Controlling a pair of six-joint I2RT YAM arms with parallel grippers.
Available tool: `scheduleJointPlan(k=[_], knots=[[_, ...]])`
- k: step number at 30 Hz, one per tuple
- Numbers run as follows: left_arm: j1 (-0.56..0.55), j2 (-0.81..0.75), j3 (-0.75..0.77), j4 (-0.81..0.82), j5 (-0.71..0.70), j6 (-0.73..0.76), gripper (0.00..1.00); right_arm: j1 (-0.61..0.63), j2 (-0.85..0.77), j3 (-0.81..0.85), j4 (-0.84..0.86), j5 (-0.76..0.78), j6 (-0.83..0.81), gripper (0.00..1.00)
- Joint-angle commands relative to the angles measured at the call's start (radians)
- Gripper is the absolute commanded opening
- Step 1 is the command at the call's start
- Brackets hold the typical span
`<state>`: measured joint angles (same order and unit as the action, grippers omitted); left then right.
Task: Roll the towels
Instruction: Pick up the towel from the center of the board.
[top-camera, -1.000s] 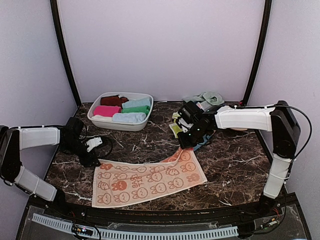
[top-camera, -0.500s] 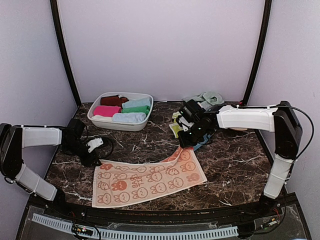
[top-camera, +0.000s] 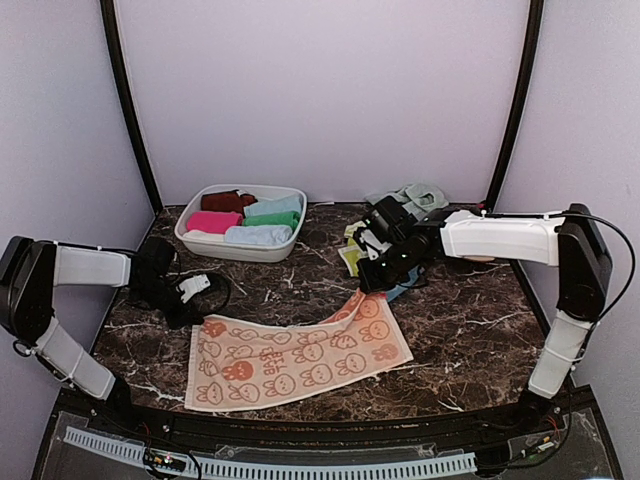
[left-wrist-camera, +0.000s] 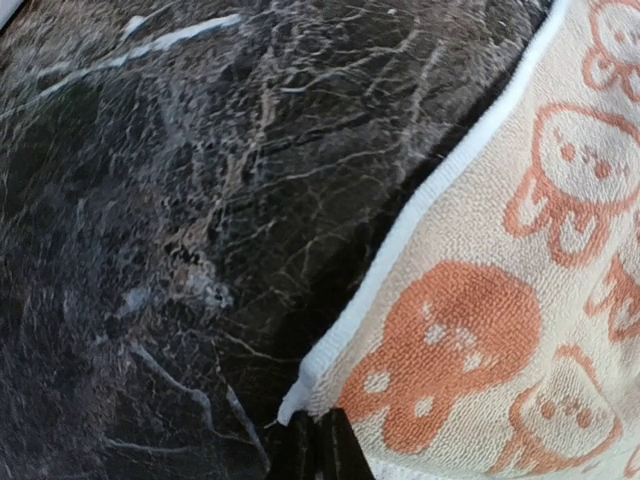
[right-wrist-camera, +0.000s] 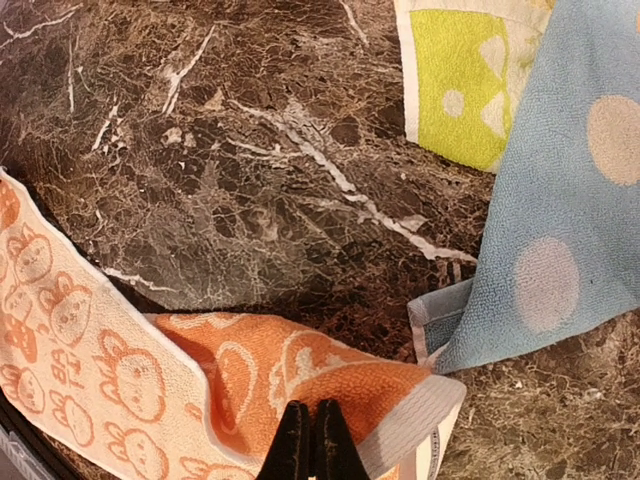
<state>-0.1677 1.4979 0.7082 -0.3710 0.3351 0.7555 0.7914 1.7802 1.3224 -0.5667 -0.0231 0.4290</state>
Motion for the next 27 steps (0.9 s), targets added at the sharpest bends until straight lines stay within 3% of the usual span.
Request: scheduleJointPlan(k=[1,12,27], knots=[[-0.004,-0.013,0.031,-0.036,-0.04,-0.027,0.0,-0.004,-0.033,-0.006,0.025,-0.005,0.009,0.0],[-0.004,-0.162,0.081,0.098,-0.153,0.025,0.0,-0.031,-0.001,0.038,0.007,0.034,-0.003,0.0],[0.058,-0.268,-0.028,0.238,-0.195,0.142,0.0,-0.062,-0.034,-0.041,0.04,0.07,0.031,0.0]])
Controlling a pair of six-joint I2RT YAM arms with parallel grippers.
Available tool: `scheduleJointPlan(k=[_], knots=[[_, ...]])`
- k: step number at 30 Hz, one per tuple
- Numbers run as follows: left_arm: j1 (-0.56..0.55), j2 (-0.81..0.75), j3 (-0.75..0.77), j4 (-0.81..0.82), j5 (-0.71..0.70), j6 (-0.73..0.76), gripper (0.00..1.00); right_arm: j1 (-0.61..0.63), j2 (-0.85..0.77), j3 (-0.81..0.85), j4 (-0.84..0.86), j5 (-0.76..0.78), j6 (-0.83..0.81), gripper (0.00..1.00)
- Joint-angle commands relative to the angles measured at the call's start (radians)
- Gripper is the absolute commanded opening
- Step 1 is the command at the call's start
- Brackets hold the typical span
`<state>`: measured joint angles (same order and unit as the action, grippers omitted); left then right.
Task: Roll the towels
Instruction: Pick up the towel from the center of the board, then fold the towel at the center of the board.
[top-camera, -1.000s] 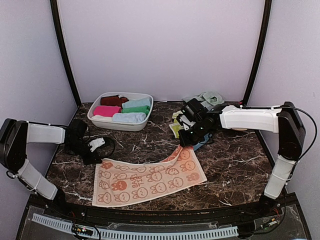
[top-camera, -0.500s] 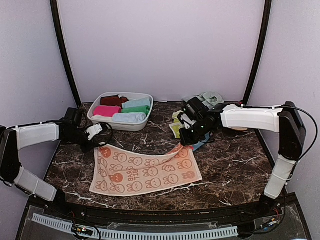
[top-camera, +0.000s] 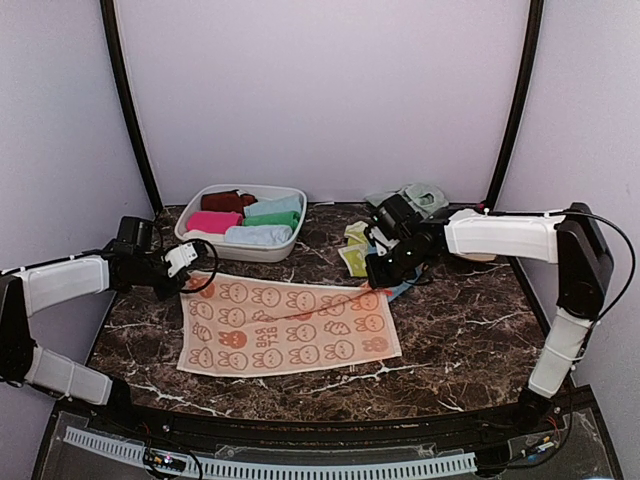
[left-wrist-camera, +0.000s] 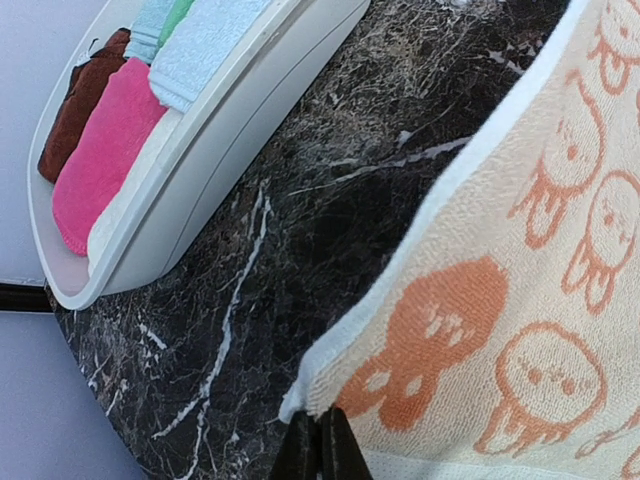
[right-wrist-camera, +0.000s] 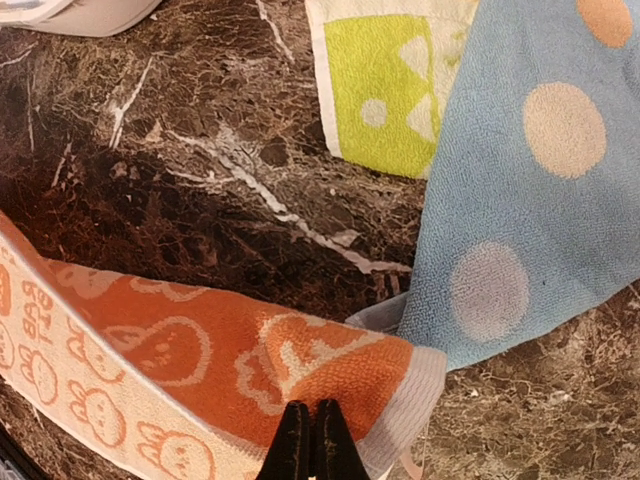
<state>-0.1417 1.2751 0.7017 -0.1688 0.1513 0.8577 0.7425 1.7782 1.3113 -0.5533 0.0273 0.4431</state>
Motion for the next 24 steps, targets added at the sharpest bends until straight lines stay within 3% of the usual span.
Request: scheduleJointPlan(k=[1,13,24], knots=[[0.036,-0.049,-0.025,0.028,-0.007,0.046,0.0,-0.014,-0.033,-0.033,0.026,0.014,0.018,0.0],[0.038,-0.143,-0.13,0.001,0.033,0.054,0.0,0.02,-0.143,-0.264,0.115,-0.02,0.117,0.0],[0.038,-0.317,-0.167,-0.162,0.085,0.063,0.0,0.107,-0.241,-0.36,0.072,0.042,0.184,0.0]])
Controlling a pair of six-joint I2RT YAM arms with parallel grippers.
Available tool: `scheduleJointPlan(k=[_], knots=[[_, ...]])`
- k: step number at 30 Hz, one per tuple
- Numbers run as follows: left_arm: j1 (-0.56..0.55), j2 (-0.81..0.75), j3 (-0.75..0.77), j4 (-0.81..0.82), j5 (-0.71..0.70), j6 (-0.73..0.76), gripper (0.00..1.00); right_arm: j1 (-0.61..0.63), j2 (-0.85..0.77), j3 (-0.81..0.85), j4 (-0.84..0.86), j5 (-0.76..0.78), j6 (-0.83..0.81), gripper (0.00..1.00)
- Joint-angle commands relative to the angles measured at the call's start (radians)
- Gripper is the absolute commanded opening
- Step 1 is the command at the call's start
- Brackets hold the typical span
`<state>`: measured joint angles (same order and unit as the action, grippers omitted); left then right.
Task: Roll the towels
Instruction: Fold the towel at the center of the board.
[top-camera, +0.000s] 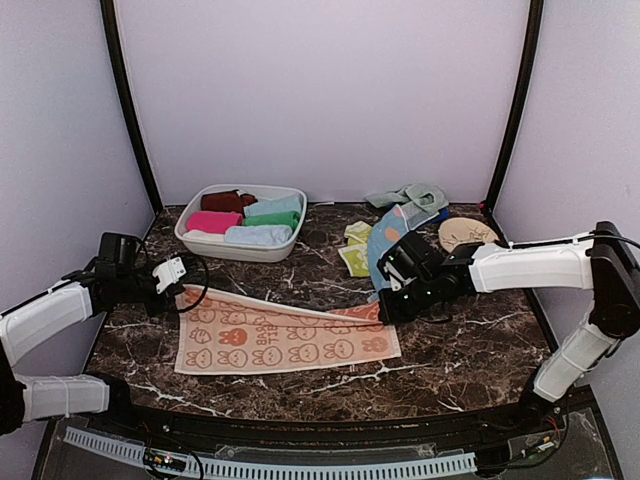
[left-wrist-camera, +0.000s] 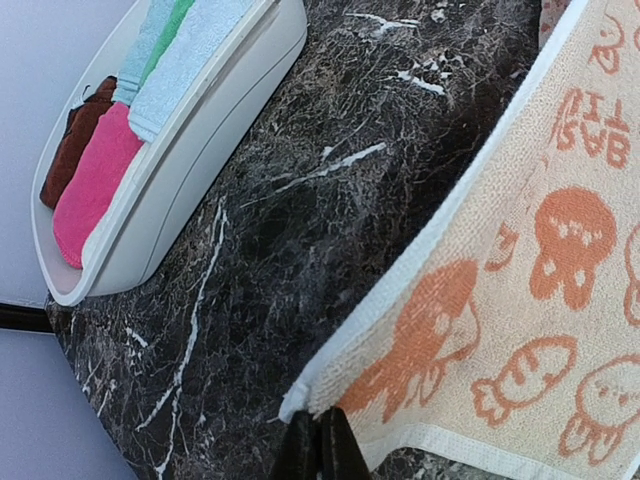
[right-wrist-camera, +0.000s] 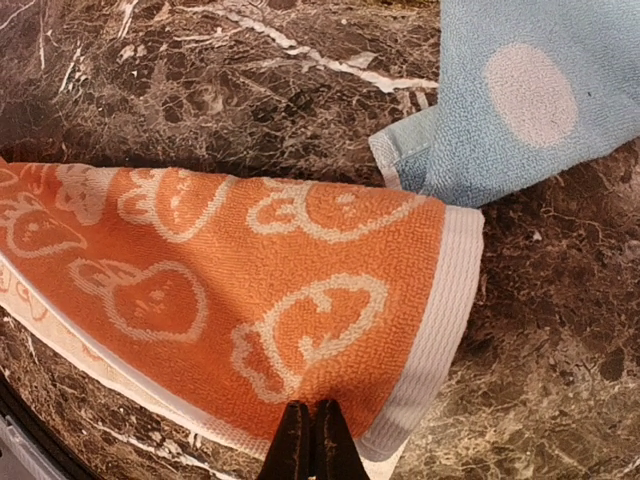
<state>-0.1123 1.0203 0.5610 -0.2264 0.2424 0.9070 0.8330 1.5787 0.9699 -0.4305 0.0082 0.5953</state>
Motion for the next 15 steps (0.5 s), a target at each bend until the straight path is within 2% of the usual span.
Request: scheduleJointPlan(k=[1,8,15], knots=[[0.009,-0.078,-0.027,-0.133,0.002,0.018,0.0,0.022,-0.046,-0.02,-0.06,0.064,0.036,0.0],[0.009,-0.218,-0.087,-0.314,0.059,0.073,0.0,0.059,-0.085,-0.07,-0.08,0.07,0.071,0.0],[0.009,-0.298,-0.186,-0.36,0.055,0.103,0.0,0.087,-0.078,-0.16,-0.008,0.017,0.116,0.0]])
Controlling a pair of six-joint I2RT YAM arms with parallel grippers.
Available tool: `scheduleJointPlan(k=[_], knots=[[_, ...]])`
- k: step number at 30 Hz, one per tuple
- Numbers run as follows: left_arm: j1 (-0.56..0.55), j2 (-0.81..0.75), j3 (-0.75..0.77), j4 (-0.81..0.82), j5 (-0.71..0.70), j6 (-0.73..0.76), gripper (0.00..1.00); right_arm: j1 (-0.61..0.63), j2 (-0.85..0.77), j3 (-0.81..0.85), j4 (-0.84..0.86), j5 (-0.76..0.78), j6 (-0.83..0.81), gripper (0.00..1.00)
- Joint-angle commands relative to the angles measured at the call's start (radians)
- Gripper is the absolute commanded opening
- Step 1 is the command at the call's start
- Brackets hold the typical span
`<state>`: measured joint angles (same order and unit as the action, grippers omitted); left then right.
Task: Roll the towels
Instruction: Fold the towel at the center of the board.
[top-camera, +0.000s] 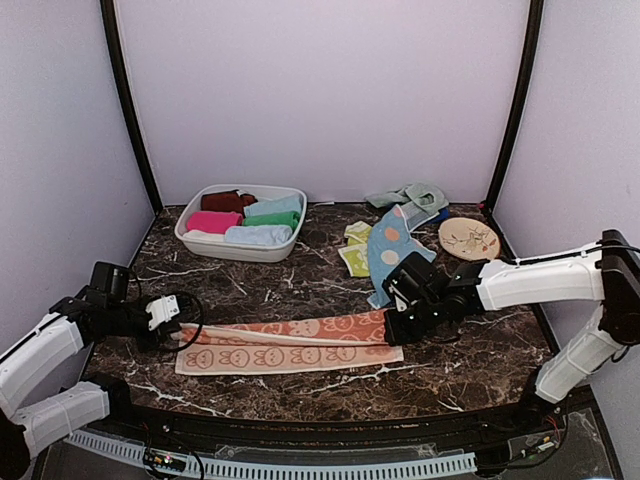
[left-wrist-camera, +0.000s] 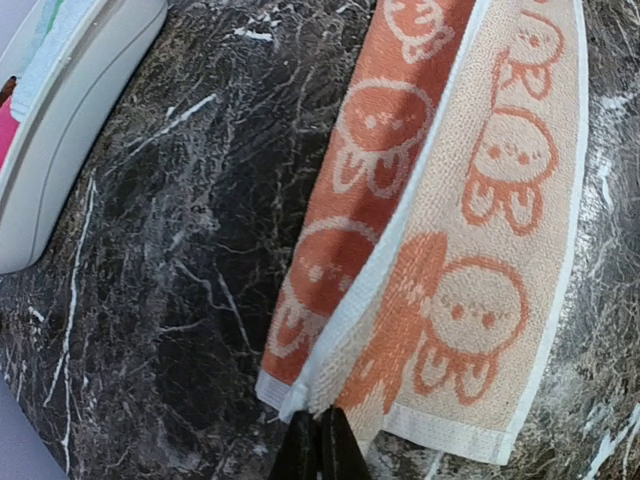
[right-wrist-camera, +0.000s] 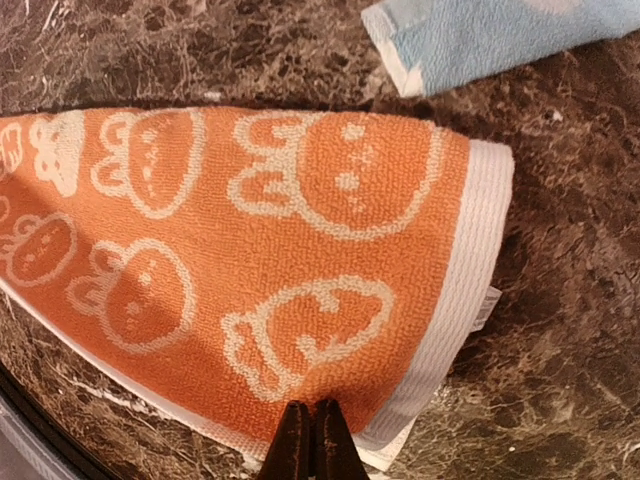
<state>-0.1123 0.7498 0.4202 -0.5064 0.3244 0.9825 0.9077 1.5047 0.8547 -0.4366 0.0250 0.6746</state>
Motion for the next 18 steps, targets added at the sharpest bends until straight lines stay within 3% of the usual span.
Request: scheduleJointPlan(k=[1,3,7,9,11,15,18], knots=[[0.008,-0.034,-0.054,-0.091,-0.025,0.027,0.0,0.017,-0.001,-0.05,0.005,-0.007,0.04,0.0],[0.009,-0.049,-0.062,-0.126,-0.01,0.026,0.06,0.029,0.004,-0.059,0.009,-0.012,0.043,0.01],[0.009,-0.083,-0.058,-0.199,-0.002,0.042,0.23,0.03,-0.016,-0.075,-0.001,-0.029,0.035,0.18],[0.009,-0.104,-0.045,-0.218,-0.019,0.051,0.4,0.029,-0.043,-0.07,-0.041,-0.021,0.028,0.4],[0.009,-0.124,-0.023,-0.242,-0.018,0.075,0.49,0.017,-0.072,-0.052,-0.082,-0.006,0.009,0.53],[0.009,-0.134,0.04,-0.257,0.017,0.095,0.55,-0.027,-0.107,0.015,-0.121,-0.015,-0.03,0.66],[0.009,-0.092,0.102,-0.286,0.06,0.107,0.55,-0.056,-0.086,0.095,-0.142,-0.024,-0.065,0.66]])
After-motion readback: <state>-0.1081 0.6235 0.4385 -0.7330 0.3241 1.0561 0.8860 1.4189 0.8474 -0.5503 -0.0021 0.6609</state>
